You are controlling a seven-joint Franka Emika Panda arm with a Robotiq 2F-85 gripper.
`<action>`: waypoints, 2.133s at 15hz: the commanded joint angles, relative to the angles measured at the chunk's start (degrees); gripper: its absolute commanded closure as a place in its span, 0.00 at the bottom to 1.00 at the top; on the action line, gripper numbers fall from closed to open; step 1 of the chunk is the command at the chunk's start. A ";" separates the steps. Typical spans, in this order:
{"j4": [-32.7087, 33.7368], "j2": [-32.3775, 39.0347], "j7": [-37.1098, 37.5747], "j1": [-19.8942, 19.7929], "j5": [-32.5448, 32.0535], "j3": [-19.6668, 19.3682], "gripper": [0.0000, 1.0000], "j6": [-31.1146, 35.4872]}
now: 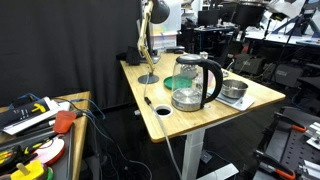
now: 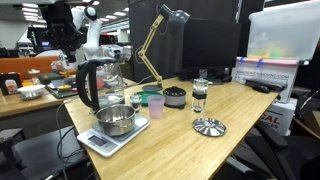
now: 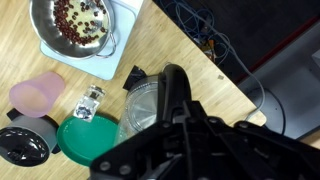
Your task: Press the black button on the handle of the electric kettle to open the lid
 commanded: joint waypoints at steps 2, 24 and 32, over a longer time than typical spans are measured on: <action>1.70 4.99 1.66 -0.61 -0.98 1.28 1.00 4.73; 1.39 10.58 0.10 0.64 5.77 -1.45 1.00 10.35; 2.80 4.86 -0.61 0.19 6.45 -2.20 1.00 5.59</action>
